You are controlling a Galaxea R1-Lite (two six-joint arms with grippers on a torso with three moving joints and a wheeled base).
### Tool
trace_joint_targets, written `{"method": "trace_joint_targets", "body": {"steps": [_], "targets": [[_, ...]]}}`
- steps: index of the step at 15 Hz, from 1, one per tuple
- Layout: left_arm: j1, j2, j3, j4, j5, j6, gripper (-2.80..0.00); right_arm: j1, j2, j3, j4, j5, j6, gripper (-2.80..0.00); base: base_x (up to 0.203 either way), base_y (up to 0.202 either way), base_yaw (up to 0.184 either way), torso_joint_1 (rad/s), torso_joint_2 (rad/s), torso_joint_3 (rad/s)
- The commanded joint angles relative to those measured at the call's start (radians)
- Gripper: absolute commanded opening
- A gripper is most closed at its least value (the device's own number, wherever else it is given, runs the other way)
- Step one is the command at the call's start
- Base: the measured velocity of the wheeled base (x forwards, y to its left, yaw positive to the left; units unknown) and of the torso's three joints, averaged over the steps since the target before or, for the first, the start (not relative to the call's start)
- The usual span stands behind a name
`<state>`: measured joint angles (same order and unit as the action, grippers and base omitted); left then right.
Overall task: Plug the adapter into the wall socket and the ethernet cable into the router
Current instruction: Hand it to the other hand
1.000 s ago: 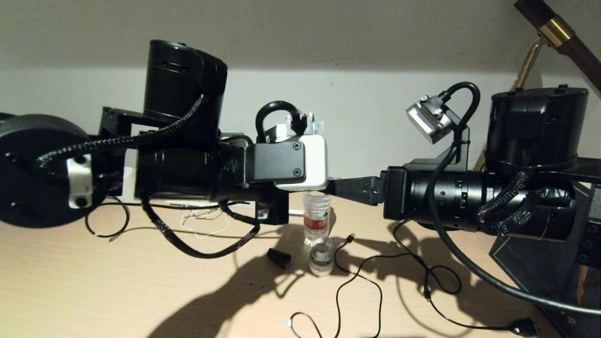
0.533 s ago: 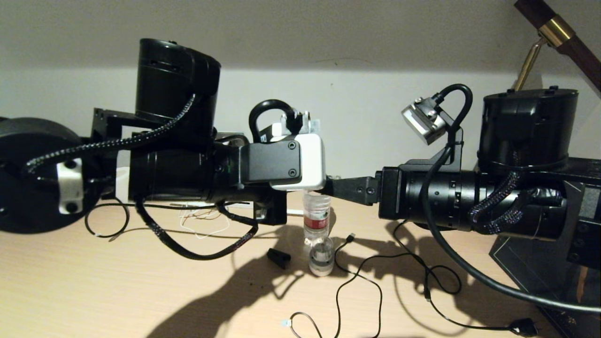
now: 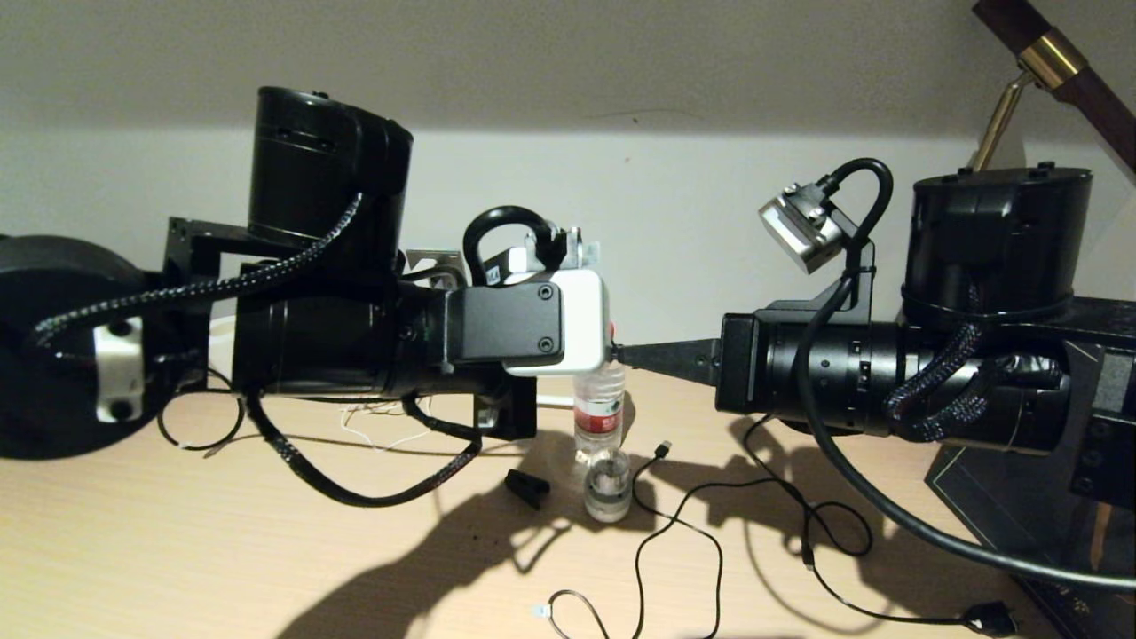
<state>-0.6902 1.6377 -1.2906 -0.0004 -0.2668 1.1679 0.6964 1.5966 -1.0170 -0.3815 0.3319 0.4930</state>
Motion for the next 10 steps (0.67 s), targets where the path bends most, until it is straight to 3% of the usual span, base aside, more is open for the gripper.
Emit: {"method": "trace_joint_targets", "body": {"steps": [1,9,10], "targets": [[0.0,0.004,-0.001,0.0,-0.002,0.006,-2.8,0.002,-0.004,0.002,-0.004,0.002,0.003,-2.8,0.0,0.0,0.0,0.0,0.0,0.0],[0.0,0.011,0.01,-0.043,-0.002,0.003,-2.8,0.014,-0.004,0.01,-0.002,0.002,0.003,-2.8,0.0,0.0,0.0,0.0,0.0,0.0],[-0.001,0.011,0.01,-0.043,-0.002,-0.001,0.0,0.014,-0.003,0.012,-0.004,0.002,0.003,-2.8,0.0,0.0,0.0,0.0,0.0,0.0]]}}
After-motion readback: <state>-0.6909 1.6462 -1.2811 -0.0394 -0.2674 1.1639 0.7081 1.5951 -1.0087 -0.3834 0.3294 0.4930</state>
